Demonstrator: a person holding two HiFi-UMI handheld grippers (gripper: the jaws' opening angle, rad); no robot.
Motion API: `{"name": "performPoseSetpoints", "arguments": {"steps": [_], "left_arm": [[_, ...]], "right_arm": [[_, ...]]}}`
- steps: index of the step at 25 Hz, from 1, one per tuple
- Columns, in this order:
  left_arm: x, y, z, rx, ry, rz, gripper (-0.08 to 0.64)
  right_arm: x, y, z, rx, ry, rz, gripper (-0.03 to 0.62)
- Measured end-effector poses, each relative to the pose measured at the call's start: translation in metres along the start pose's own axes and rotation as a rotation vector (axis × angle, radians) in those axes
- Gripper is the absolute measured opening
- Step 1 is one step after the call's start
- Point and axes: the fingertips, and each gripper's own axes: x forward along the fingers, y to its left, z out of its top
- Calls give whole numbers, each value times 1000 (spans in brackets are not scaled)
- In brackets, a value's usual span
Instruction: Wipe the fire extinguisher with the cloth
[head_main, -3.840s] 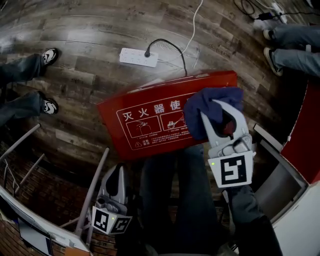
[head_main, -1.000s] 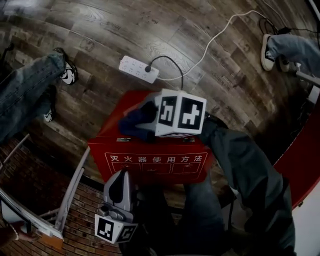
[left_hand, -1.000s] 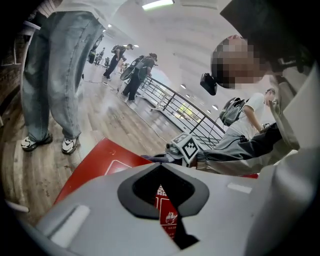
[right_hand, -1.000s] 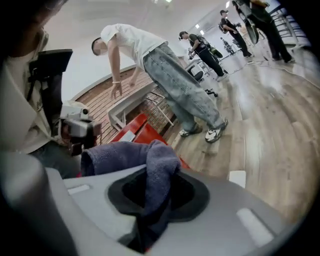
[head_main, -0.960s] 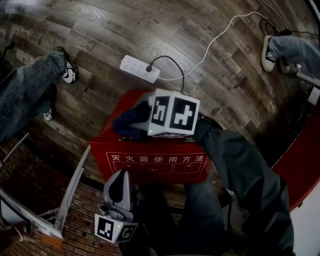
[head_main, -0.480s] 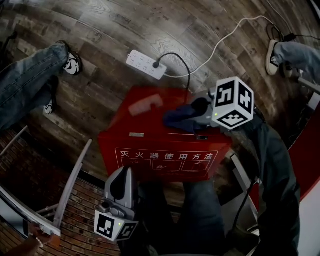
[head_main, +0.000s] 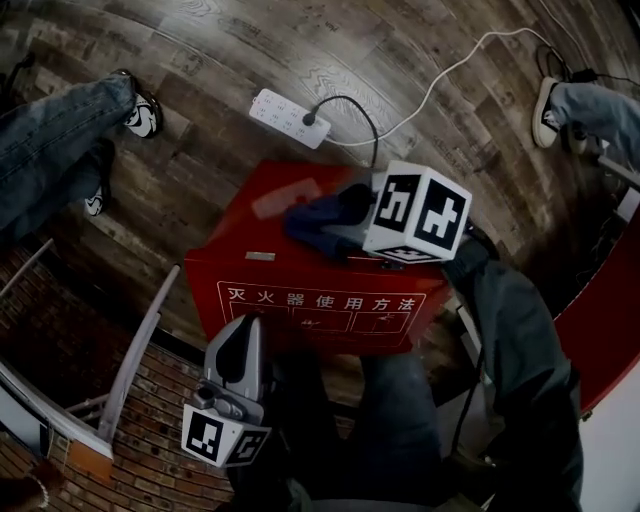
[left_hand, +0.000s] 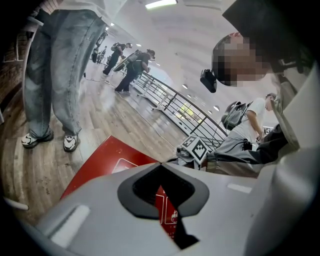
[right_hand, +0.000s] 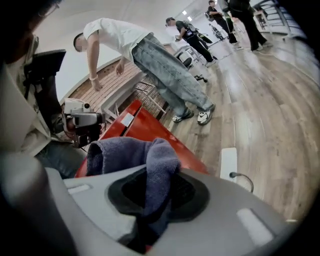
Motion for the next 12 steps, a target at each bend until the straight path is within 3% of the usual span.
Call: {"name": "performPoseSetpoints", "arguments": {"steps": [3,7,9,12], "left_arm": [[-2,-7,0,3,10,-2,5],[-5,-19,9,12,-4,-29,3],[-12,-25,12,12,-7,-35,5],[-19,-29,18,22,-20,-46,5]], "right_arm": [[-5,11,-2,-16,29,28,74],[-74,42,-41,90,11,103,74],[-111,62,-60,95,-25,40,74],[-141,94,-62,49,-108,-157,74]]}}
